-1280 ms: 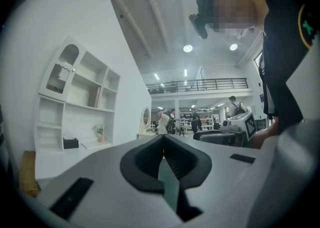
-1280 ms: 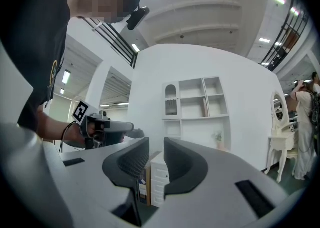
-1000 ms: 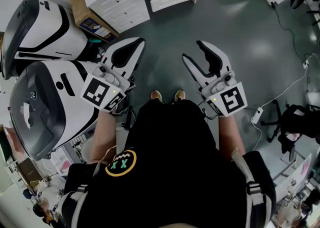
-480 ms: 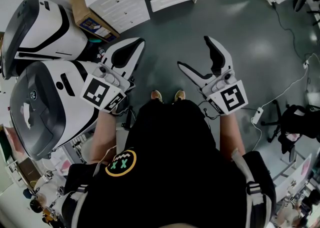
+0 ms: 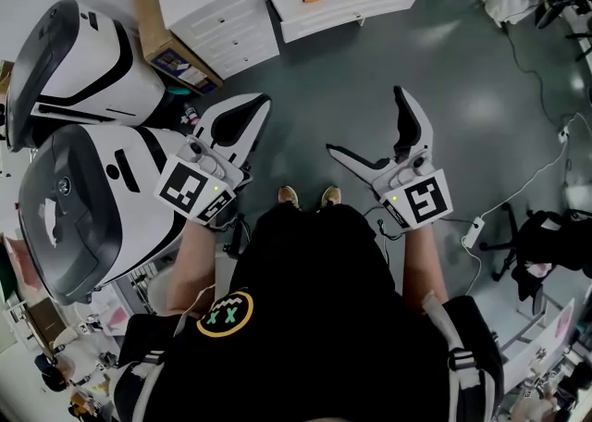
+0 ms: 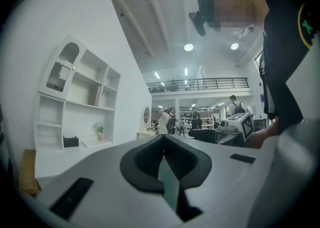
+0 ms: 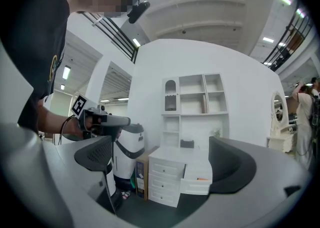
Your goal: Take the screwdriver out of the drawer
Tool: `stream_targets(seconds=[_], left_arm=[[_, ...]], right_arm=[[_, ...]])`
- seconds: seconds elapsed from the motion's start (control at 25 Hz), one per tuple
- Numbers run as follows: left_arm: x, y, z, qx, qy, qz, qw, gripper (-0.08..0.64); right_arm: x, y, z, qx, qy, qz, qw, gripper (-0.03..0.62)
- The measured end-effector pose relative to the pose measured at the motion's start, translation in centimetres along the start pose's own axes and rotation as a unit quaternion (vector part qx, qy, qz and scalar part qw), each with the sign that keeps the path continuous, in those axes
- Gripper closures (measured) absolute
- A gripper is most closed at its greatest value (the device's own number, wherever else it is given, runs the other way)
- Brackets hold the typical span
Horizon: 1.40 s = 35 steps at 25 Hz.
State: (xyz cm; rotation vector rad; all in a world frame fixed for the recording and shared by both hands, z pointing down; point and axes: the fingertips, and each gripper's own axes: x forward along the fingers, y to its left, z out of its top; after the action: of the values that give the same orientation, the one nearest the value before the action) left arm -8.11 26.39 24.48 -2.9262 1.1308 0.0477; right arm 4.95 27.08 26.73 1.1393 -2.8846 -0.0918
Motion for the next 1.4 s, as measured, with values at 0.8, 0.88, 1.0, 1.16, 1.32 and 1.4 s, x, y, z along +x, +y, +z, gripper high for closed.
stream_targets(seconds=[0.8, 0.88, 1.0, 1.16, 1.32, 1.4], left_arm=[[1.3, -0.9, 0.1, 0.005, 0.003, 0.004, 1.0, 0.541], [1.7, -1.3, 0.2, 0.006, 0.004, 0.005, 1.0, 0.541], [2.5, -1.9, 0.3, 0.008, 0.004, 0.007, 0.9999, 0.541], [3.4, -2.9, 0.2, 0.009, 0.005, 0.011, 0.9999, 0.541], [4.4, -4.2, 0.1, 0.012, 0.007, 0.016, 0.9998, 0.541], [4.7, -4.7, 0.0, 0.014, 0.008, 0.018, 0.9997, 0.541]], right_arm=[[-1.3, -1.4, -0.6, 0.001, 0.004, 0.005, 1.0, 0.009], [-1.7, -1.8, -0.6, 0.0, 0.003, 0.007, 1.0, 0.009], [-2.4, -2.3, -0.5, 0.0, 0.002, 0.011, 1.0, 0.01], [-3.6, -3.2, -0.8, -0.001, 0.001, 0.015, 1.0, 0.011], [-5.0, -4.3, -1.0, 0.0, -0.001, 0.019, 1.0, 0.009], [-5.5, -4.9, -1.3, 0.0, 0.0, 0.02, 1.0, 0.011]])
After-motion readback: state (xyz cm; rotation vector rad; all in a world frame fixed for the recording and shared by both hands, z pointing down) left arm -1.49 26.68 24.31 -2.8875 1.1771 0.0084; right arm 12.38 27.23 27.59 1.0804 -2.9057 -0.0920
